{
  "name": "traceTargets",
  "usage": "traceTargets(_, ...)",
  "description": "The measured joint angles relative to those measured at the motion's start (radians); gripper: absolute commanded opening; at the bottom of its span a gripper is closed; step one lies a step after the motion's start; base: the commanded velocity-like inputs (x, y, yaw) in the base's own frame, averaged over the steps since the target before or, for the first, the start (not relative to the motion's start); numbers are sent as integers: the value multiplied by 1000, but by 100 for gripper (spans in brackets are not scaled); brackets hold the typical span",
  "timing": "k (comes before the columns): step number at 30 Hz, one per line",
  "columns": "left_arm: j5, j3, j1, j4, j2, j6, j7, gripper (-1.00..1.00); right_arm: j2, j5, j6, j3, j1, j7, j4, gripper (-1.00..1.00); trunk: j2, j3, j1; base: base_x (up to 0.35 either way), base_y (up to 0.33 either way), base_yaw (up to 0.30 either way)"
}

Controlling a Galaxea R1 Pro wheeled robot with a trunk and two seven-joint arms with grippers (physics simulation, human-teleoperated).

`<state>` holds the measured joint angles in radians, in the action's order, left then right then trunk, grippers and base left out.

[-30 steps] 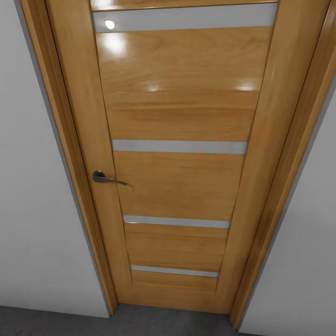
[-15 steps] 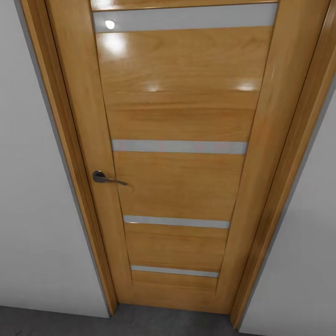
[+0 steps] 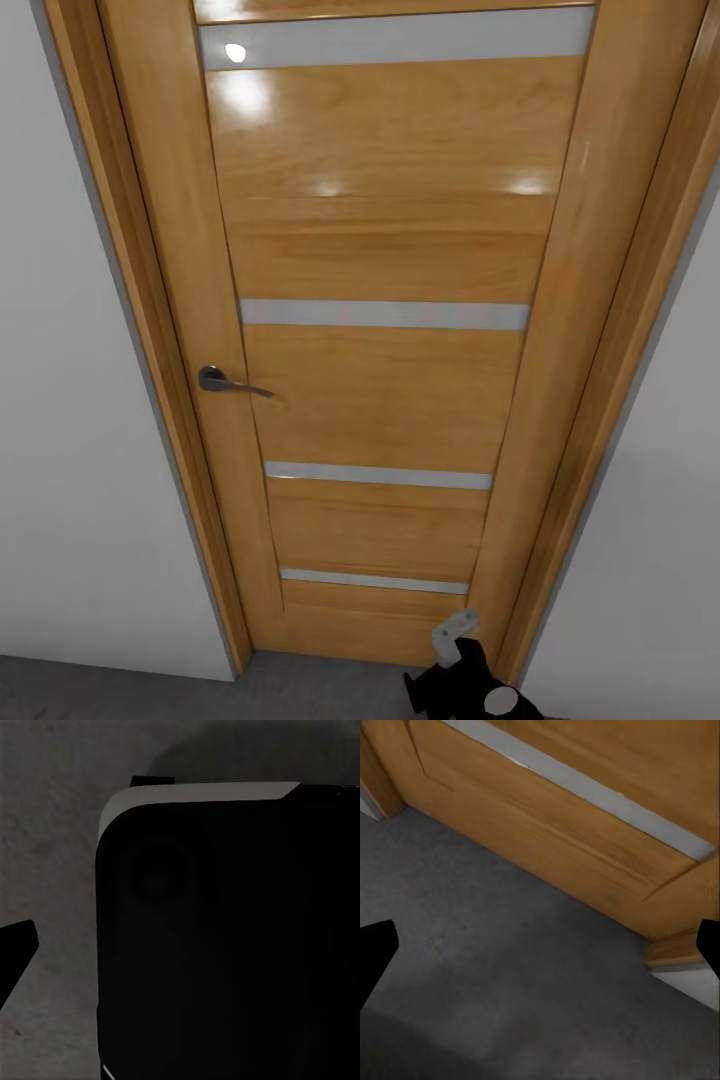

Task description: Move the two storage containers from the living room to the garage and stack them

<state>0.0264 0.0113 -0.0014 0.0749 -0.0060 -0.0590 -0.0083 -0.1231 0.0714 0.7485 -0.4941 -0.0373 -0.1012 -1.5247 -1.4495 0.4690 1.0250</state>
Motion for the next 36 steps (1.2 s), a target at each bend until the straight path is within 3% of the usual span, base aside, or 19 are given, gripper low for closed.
traceTargets(6,0,0,0,0,0,0,0,100,6,0,64,0,-84,-14,-35,100,0,0,0,0,0,0)
traceTargets(10,0,0,0,0,0,0,0,100,32,0,76,-1,-128,-34,-43,100,0,0,0,0,0,0)
traceTargets(22,0,0,0,0,-1,0,0,100,197,-9,183,-3,-282,-160,-44,100,0,0,0,0,0,0)
traceTargets(23,0,0,0,0,-1,0,0,100,226,-9,194,-4,-303,-178,-44,100,0,0,0,0,0,0)
traceTargets(24,0,0,0,0,-2,-1,0,100,276,-11,200,-6,-317,-226,-46,100,0,0,0,0,0,0)
traceTargets(25,0,0,0,0,-2,-1,0,100,295,-17,205,-6,-319,-243,-47,100,0,0,0,0,0,0)
traceTargets(30,-1,-1,0,0,-4,-1,0,100,298,-66,227,-9,-354,-294,-45,100,0,0,0,0,0,0)
traceTargets(36,-1,-1,0,0,-9,-1,0,100,298,-74,239,-9,-427,-302,-42,100,0,0,0,0,0,0)
